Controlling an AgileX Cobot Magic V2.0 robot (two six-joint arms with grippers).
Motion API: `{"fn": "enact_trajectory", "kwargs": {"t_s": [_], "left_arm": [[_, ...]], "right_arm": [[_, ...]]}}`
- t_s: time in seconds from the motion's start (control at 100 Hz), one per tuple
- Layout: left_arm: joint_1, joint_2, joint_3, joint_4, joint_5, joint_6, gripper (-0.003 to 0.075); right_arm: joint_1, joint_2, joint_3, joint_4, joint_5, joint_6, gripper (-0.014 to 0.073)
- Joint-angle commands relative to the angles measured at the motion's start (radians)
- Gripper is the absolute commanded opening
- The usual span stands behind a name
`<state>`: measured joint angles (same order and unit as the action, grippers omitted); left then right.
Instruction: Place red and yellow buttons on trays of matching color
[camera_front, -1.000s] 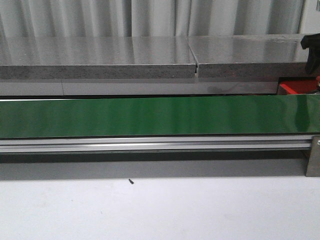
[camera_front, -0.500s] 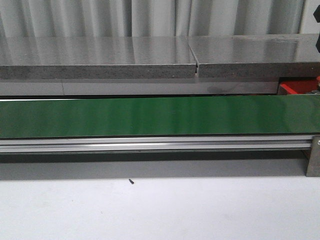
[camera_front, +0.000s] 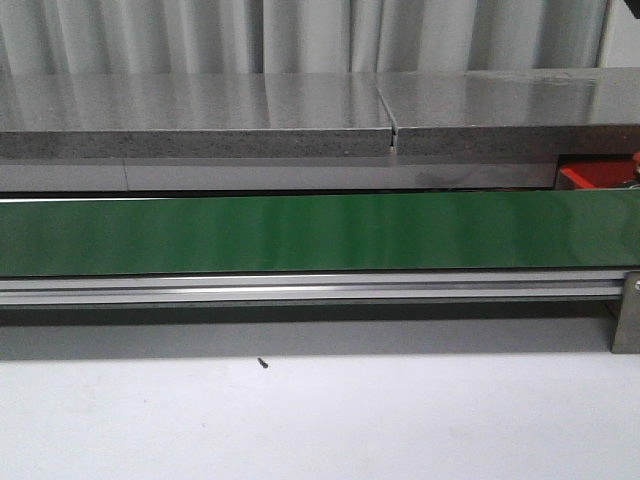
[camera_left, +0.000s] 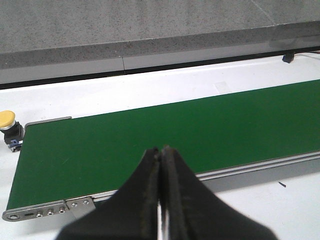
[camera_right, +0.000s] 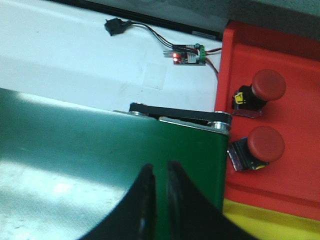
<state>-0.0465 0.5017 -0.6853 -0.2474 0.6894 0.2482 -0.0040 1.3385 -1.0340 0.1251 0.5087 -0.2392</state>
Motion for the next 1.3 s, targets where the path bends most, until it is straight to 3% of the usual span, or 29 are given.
{"fn": "enact_trajectory", "kwargs": {"t_s": [0.0, 0.04, 0.65, 0.86, 1.29], "left_arm": [[-0.005, 0.004, -0.027, -0.012, -0.07, -0.003, -0.0019], [-0.005, 0.004, -0.027, -0.012, -0.07, -0.003, -0.0019], [-0.005, 0.004, -0.027, -0.016, -0.07, -0.003, -0.0019], [-0.005, 0.004, -0.027, -0.016, -0.072, -0.003, -0.0019], [-0.004, 0.015, -0.027, -0.007, -0.092, -0.005, -0.0019]], "right_arm": [[0.013, -0.088, 0.01, 0.016, -0.058, -0.009, -0.0081], [0.018, -0.116, 0.03, 0.028, -0.057, -0.009, -0.0122], [0.022, -0.699, 0.465, 0.082, -0.062, -0.009, -0.0115], [0.022, -0.901, 0.542, 0.084, -0.023, -0.009, -0.0115], [0.022, -0.973, 0.554, 0.085, 0.007, -0.009, -0.0115]]}}
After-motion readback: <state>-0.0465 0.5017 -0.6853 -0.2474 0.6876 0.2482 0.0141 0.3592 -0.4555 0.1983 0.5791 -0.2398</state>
